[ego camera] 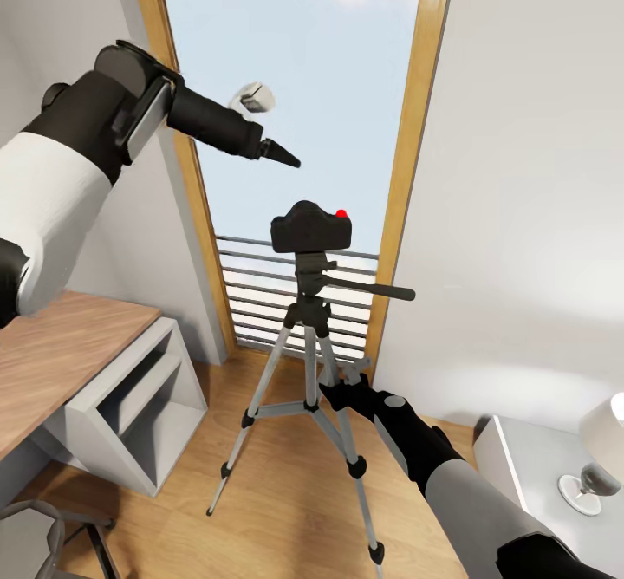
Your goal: Attach the digital camera to the camera tripod in the bedroom.
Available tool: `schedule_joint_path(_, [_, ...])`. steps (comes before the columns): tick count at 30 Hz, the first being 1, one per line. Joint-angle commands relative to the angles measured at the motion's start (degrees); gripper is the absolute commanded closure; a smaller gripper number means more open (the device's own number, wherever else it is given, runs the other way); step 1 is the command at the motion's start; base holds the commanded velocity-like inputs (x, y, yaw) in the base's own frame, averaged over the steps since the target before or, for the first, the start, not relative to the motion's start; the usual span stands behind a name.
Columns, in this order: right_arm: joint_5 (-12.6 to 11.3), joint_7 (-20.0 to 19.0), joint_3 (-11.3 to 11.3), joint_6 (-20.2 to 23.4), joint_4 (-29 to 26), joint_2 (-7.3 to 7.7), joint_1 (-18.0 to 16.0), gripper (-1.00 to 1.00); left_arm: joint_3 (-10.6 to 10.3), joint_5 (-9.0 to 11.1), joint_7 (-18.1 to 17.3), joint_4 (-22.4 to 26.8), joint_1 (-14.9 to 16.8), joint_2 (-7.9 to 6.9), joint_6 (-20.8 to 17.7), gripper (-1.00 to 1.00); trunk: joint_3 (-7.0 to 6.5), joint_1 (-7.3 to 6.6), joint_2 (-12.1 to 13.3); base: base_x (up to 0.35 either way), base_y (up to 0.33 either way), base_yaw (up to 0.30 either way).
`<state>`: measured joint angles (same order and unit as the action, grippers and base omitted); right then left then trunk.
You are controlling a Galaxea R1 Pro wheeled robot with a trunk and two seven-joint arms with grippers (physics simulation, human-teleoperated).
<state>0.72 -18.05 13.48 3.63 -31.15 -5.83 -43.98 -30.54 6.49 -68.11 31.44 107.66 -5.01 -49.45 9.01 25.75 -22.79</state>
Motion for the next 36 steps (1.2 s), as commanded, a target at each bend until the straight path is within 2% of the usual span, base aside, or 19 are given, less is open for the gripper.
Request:
schedule_joint_path(1, [-0.1, -0.1, 0.0, 0.3, -0.1, 0.0, -0.1, 1.0, 0.1, 0.6, 0.8, 0.0, 0.1, -0.52, -0.5, -1.0, 0.13, 0.04, -0.1, 0.0, 0.0, 0.0])
schedule_joint_path(4, [-0.1, -0.1, 0.0, 0.3, -0.1, 0.02, -0.1, 1.0, 1.1, 0.7, 2.6, -0.2, 0.1, -2.23, -0.6, -1.0, 0.13, 0.04, -0.1, 0.0, 0.0, 0.0])
schedule_joint_path(7, [-0.1, -0.1, 0.0, 0.3, -0.1, 0.03, -0.1, 1.0, 1.5, 0.8, 3.4, -0.5, 0.1, -3.58, -0.6, -1.0, 0.13, 0.04, -0.1, 0.0, 0.0, 0.0])
schedule_joint_path(8, [-0.1, -0.1, 0.0, 0.3, -0.1, 0.03, -0.1, 1.0, 1.6, 0.9, 3.6, -1.0, 0.1, -4.56, -0.6, -1.0, 0.13, 0.04, -0.1, 0.0, 0.0, 0.0])
schedule_joint_path(11, [-0.1, -0.1, 0.0, 0.3, -0.1, 0.03, -0.1, 1.0, 1.7, 1.1, 3.9, -2.7, 0.1, -6.09, -0.8, -1.0, 0.13, 0.04, -0.1, 0.0, 0.0, 0.0])
schedule_joint_path(12, [-0.1, -0.1, 0.0, 0.3, -0.1, 0.03, -0.1, 1.0, 1.8, 1.2, 4.0, -4.8, 0.1, -7.03, -1.0, -1.0, 0.13, 0.04, -0.1, 0.0, 0.0, 0.0])
schedule_joint_path(15, [-0.1, -0.1, 0.0, 0.3, -0.1, 0.03, -0.1, 1.0, 1.9, 1.4, 4.0, -8.7, 0.1, -8.2, -1.4, -1.0, 0.13, 0.04, -0.1, 0.0, 0.0, 0.0])
schedule_joint_path(16, [-0.1, -0.1, -0.1, 0.3, -0.1, 0.03, -0.1, 1.0, 1.9, 1.4, 3.9, -11.7, 0.1, -8.75, -1.4, -1.0, 0.13, 0.04, -0.1, 0.0, 0.0, 0.0])
schedule_joint_path(18, [-0.1, -0.1, -0.1, 0.3, -0.1, 0.03, -0.1, 1.0, 1.9, 1.4, 4.0, -15.0, 0.1, -9.11, -1.4, -1.0, 0.13, 0.04, -0.1, 0.0, 0.0, 0.0])
schedule_joint_path(19, [-0.1, -0.1, -0.1, 0.3, -0.1, 0.03, -0.1, 1.0, 1.9, 1.4, 4.2, -18.6, 0.1, -9.31, -1.3, -1.0, 0.13, 0.04, -0.1, 0.0, 0.0, 0.0])
schedule_joint_path(24, [-0.1, -0.1, -0.1, 0.3, -0.1, 0.06, -0.1, 1.0, 1.9, 1.1, 5.1, -27.4, -0.1, -9.56, -1.1, -1.0, 0.13, 0.04, -0.1, 0.0, 0.0, 0.0])
schedule_joint_path(26, [-0.1, -0.1, -0.1, 0.3, -0.1, 0.05, -0.1, 1.0, 2.0, 1.0, 5.7, -28.8, -0.7, -9.6, -1.0, -1.0, 0.13, 0.04, -0.1, 0.0, 0.0, 0.0])
schedule_joint_path(30, [-0.1, -0.1, -0.1, 0.3, -0.1, 0.04, -0.1, 1.0, 2.2, 1.3, 7.7, -30.2, -5.5, -9.61, 0.2, -1.0, 0.13, 0.04, -0.1, 0.0, 0.0, 0.0])
schedule_joint_path(31, [-0.1, -0.1, -0.1, 0.3, -0.1, 0.04, -0.1, 1.0, 2.3, 1.5, 8.4, -30.4, -8.2, -9.55, 1.5, -1.0, 0.13, 0.04, -0.1, 0.0, 0.0, 0.0])
schedule_joint_path(33, [-0.1, -0.1, -0.1, 0.3, -0.1, 0.04, -0.1, 1.0, 2.4, 1.7, 9.2, -30.6, -11.0, -9.5, 3.3, -1.0, 0.13, 0.04, -0.1, 0.0, 0.0, 0.0])
schedule_joint_path(34, [-0.1, -0.1, -0.1, 0.3, -0.1, 0.03, -0.1, 1.0, 2.4, 2.0, 10.2, -30.7, -13.9, -9.43, 5.7, -1.0, 0.13, 0.04, -0.1, 0.0, 0.0, 0.0])
schedule_joint_path(36, [-0.1, -0.1, -0.1, 0.3, -0.1, 0.03, -0.1, 1.0, 2.4, 2.4, 11.7, -30.9, -16.9, -9.39, 8.2, -1.0, 0.13, 0.04, -0.1, 0.0, 0.0, 0.0])
